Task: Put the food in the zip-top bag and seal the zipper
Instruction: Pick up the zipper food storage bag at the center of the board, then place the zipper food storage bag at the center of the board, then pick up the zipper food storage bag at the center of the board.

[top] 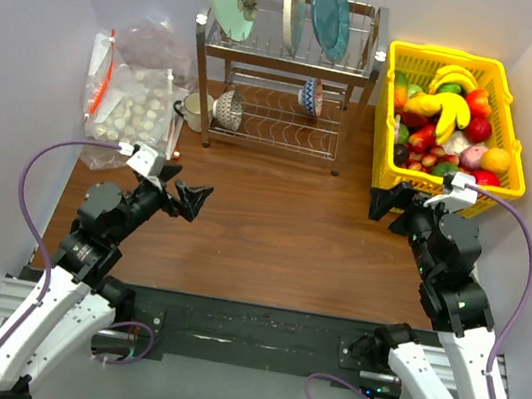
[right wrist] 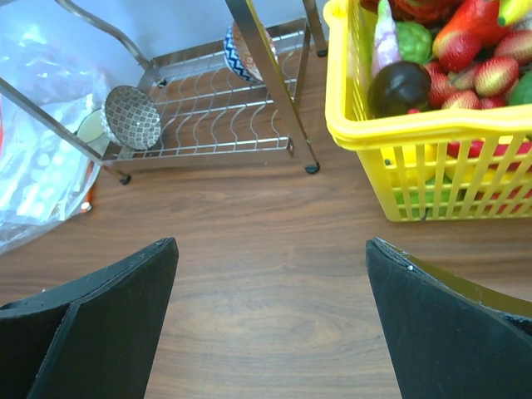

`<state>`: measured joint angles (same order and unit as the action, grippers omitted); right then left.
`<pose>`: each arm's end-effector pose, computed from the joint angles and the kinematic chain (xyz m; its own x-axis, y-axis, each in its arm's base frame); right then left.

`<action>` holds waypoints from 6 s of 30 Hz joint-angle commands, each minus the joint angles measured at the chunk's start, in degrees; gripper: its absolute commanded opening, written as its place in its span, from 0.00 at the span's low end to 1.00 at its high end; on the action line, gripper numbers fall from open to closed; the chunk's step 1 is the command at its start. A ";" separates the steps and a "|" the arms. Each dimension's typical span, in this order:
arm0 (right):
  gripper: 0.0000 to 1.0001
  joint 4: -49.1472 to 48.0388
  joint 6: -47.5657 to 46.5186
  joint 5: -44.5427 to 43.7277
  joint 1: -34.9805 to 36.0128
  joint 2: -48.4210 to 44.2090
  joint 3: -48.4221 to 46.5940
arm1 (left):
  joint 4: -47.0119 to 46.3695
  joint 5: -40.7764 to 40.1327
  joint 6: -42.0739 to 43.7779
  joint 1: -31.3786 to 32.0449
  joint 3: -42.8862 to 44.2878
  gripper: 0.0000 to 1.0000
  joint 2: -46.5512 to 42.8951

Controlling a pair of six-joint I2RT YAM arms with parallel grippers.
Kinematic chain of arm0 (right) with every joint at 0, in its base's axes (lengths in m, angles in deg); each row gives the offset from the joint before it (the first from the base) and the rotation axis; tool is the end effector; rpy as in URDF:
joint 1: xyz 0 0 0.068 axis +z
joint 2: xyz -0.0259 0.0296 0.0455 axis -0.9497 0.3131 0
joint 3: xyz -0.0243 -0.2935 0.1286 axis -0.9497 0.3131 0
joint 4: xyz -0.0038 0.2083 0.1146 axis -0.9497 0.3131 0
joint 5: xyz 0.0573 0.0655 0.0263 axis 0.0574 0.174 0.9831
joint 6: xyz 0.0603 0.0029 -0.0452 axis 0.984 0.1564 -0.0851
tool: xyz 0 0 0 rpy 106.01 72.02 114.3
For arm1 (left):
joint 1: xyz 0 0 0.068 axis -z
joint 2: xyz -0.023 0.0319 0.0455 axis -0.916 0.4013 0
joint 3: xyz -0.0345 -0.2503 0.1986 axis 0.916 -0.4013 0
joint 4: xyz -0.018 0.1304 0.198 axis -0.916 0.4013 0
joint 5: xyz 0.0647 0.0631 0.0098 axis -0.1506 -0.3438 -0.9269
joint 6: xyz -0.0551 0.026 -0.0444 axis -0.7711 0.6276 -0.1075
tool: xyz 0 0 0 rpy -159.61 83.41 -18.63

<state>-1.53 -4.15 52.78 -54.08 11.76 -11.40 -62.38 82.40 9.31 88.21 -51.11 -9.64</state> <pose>0.0967 0.0197 0.3889 -0.1986 0.3336 -0.9216 -0.0731 0.9326 0.3534 0.0881 -0.0463 0.3399 -0.1439 -0.2033 -0.9685 0.4935 0.8336 -0.2483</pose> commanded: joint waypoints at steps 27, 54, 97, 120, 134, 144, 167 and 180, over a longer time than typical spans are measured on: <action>0.98 1.52 3.03 1.45 1.22 1.06 -0.01 | 6.50 -40.95 -0.83 -12.63 33.56 1.00 43.86; 0.98 3.10 1.98 -0.65 1.58 1.15 0.07 | 4.30 -32.33 -0.14 -28.55 73.72 0.72 95.88; 0.98 3.54 3.82 3.21 1.58 3.08 -0.10 | 8.70 3.16 -16.55 -24.51 29.36 0.00 28.33; 0.94 7.85 1.90 15.50 1.58 10.02 -1.16 | -0.80 -2.97 -19.91 15.22 29.00 1.00 43.26; 0.70 -2.95 -3.03 27.39 16.50 30.05 -2.91 | 2.19 9.32 -22.45 -7.80 9.94 1.00 28.50; 0.58 -8.76 -4.70 19.30 32.76 47.71 -10.03 | 8.51 5.21 -19.12 -16.23 8.87 1.00 21.65; 0.55 -5.07 -12.18 -8.82 49.03 74.70 -27.08 | 10.01 -8.86 -15.86 -20.90 7.72 1.00 15.66; 0.07 -8.58 -12.61 -12.19 50.09 69.37 -22.70 | 6.68 -3.42 -11.83 -20.90 5.61 1.00 15.83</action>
<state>-8.33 -16.28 40.71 -4.49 89.38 -36.18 -52.00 75.90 -6.21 67.80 -45.29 6.27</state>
